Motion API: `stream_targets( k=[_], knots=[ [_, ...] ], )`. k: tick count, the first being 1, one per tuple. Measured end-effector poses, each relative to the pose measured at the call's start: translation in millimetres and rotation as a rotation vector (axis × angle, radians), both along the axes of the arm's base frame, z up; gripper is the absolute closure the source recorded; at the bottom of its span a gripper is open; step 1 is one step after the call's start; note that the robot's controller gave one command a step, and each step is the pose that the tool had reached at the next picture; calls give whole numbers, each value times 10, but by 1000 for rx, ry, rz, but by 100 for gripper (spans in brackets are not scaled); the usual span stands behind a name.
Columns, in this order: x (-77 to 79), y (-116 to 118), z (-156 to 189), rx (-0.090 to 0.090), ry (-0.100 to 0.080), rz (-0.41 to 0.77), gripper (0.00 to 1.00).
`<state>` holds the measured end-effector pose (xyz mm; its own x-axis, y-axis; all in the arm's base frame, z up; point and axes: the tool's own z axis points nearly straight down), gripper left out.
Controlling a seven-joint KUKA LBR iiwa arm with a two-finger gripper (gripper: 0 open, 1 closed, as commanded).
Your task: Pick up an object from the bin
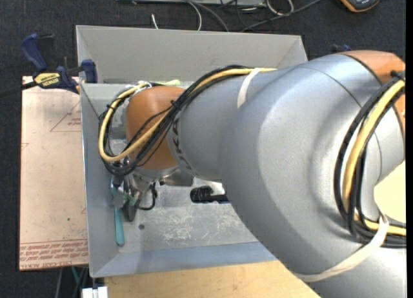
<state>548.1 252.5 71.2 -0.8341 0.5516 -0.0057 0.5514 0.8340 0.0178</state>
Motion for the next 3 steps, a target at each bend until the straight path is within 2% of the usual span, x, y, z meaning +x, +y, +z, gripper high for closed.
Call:
stream_targets(
  k=[1,3],
  knots=[
    [-31,-13,128,-4,10,-1,100],
    [-2,3,805,1,-1,3,100]
  ],
)
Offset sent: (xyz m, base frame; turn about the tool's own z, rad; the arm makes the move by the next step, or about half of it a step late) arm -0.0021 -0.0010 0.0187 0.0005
